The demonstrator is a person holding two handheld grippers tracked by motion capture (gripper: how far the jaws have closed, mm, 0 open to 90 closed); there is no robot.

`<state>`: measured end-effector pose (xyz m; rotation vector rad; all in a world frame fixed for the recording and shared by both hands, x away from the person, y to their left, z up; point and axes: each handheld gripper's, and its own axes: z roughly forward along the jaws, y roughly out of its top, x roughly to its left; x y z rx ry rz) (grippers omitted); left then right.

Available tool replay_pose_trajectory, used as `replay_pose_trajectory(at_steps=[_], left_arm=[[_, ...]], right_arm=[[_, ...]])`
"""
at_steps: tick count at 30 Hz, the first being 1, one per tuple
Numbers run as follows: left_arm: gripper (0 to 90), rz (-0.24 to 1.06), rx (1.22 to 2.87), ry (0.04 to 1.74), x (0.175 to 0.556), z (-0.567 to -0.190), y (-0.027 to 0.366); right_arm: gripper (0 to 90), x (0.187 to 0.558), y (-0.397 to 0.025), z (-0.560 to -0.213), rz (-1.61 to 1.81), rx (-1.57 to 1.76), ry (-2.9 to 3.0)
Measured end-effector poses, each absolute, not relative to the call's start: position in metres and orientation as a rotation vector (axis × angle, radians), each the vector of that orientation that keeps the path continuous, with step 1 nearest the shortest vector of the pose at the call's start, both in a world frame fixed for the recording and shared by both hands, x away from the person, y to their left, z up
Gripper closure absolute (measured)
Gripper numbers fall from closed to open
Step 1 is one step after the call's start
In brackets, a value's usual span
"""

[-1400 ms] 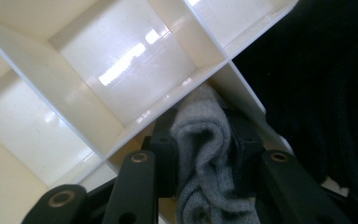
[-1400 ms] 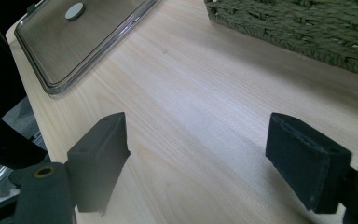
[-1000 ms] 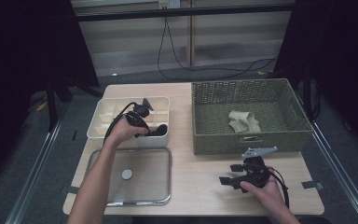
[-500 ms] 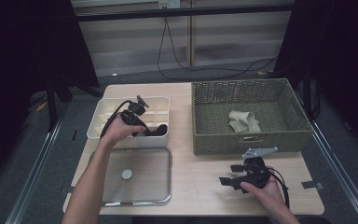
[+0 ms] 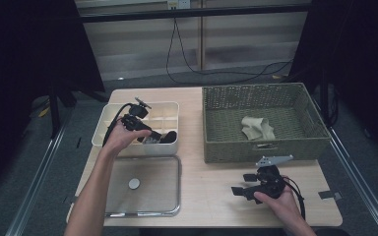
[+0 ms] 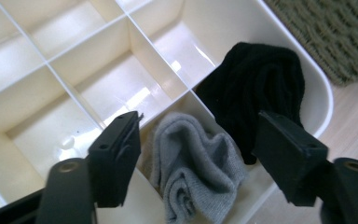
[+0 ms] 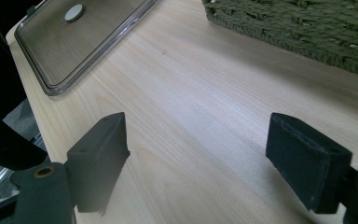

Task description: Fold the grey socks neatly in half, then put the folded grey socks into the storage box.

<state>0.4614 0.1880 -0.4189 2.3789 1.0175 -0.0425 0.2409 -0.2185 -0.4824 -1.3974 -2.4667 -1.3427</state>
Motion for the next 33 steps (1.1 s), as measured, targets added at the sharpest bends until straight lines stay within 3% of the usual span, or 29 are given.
replay_pose_trajectory(at_steps=[4,11,33], left_arm=[[23.3,-0.024,2.332,1.003,0.456,-0.415,0.196],[25.2,-0.001,2.158,1.04,0.444,-0.411,0.206],[22.2,0.112,2.09,0.915,0.388,-0.404,0.217]], right_arm=[[20.6,0.241,-0.22,-0.482,-1.347,-1.401,-2.466],[20.8,0.243,-0.22,-0.482,-1.355,-1.417,-2.452],[26.0,0.248,-0.222,-0.479,-1.382,-1.428,-2.476]])
